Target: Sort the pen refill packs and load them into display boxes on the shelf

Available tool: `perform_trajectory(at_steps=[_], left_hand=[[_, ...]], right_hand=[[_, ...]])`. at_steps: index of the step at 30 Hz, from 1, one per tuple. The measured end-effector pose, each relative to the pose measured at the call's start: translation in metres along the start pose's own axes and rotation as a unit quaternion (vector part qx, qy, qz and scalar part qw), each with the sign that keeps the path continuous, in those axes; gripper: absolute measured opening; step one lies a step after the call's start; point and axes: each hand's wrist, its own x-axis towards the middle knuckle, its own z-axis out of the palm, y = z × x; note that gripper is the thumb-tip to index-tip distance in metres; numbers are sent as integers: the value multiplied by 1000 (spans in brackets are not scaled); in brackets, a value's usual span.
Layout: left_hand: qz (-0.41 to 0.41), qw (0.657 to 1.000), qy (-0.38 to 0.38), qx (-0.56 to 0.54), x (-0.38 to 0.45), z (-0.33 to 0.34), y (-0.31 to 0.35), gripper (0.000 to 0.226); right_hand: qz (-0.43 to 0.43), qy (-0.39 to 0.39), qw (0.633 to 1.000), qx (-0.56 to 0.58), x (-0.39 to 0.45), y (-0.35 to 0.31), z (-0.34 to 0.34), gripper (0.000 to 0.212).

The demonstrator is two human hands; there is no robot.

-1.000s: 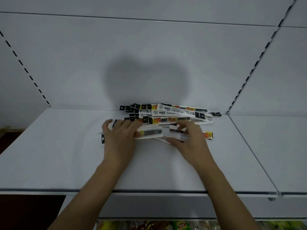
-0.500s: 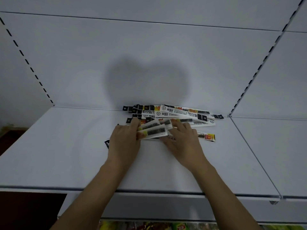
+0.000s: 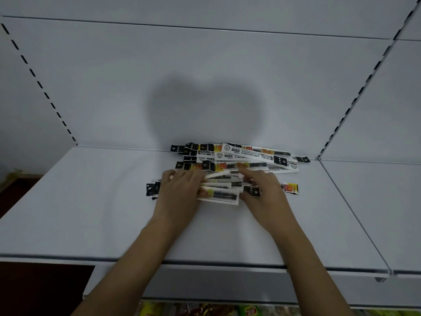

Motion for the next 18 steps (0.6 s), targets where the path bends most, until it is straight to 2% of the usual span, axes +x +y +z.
perform_trajectory(at_steps=[3,5,7,11,15,16,18], left_hand=[[6,999,-15,-36,1,0,1,34],[42,998,-28,-33,1,0,0,34],[84,995,-45,-34,1,2,0,32],[112,989,-77,-51,4,4,-2,42],[127,988,-83,-40,3,4,0,23],[121,989,-78,-35,2,5,-1,17],[97,992,-69,-40,2,3,1,21]], right_hand=[[62,1,993,-99,-1,10,-2,32],[35,-7,995,-98,-2,8,0,24],[-8,-12,996,-91,-3,7,0,26],[-50,-49,997,-14,-4,5,-6,38],[-20,-65,995,69,-3,-3,-10,33],[-12,-54,995,85,-3,-3,-10,27],[-13,24,998,58,-4,0,-8,20]])
